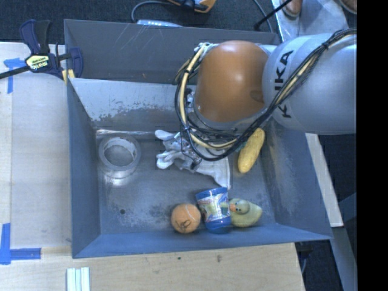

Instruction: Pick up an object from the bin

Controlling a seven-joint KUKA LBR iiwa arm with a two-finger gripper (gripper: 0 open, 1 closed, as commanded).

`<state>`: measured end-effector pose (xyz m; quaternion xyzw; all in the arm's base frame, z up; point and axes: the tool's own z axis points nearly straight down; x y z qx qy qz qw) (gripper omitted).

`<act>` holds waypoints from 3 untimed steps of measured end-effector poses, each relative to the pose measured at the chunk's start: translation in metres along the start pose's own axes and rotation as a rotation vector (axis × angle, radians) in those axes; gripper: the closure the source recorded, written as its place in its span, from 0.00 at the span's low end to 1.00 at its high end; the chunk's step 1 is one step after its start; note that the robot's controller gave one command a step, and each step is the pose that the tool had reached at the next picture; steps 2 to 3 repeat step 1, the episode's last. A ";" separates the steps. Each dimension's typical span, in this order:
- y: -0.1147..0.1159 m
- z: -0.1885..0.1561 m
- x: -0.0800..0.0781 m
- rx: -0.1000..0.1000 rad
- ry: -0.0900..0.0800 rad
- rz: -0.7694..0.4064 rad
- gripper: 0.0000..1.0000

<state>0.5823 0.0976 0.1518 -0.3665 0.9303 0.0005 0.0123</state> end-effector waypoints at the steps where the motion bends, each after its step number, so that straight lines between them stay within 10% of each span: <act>1: -0.001 -0.024 -0.001 0.002 -0.003 0.000 1.00; 3: -0.001 -0.024 -0.001 0.002 -0.003 0.000 1.00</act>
Offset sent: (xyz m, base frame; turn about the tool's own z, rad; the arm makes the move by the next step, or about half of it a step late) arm 0.0001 0.0001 0.0093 0.0000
